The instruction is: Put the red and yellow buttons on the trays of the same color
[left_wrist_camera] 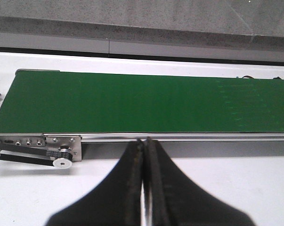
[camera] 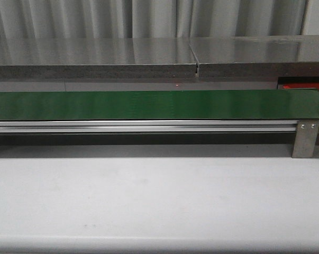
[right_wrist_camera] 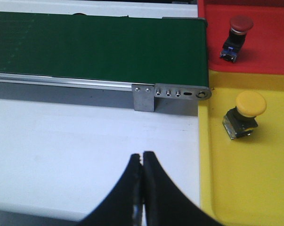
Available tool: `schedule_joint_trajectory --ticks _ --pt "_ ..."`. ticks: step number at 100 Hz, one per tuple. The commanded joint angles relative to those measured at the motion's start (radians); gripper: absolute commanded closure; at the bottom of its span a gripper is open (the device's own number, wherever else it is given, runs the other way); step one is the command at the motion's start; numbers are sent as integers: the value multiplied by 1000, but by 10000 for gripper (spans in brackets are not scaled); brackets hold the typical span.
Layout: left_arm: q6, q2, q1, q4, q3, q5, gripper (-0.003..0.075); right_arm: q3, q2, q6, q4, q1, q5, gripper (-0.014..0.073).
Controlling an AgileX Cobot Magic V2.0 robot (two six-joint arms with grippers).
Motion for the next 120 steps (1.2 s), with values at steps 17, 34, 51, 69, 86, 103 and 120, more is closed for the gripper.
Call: schedule_joint_trajectory --ticks 17,34,51,69,86,103,120 --pt "1 -1 -5 -21 -30 -77 739 -25 -1 -8 10 0 -69 660" --pt "1 -1 -5 -21 -30 -77 739 -25 -1 -8 10 0 -69 660" --pt "1 -1 -5 -21 -30 -75 738 -25 -1 -8 10 0 -69 660" --pt "1 -1 -5 -15 -30 -54 614 -25 -1 -8 10 0 -69 660" --pt "1 -1 -5 -8 -30 -49 223 -25 -1 -8 10 0 -69 660" --pt "1 -1 -5 7 -30 -72 24 -25 -1 -8 10 0 -69 660" --pt "-6 1 1 10 -33 -76 62 -25 -1 -8 10 0 -69 660"
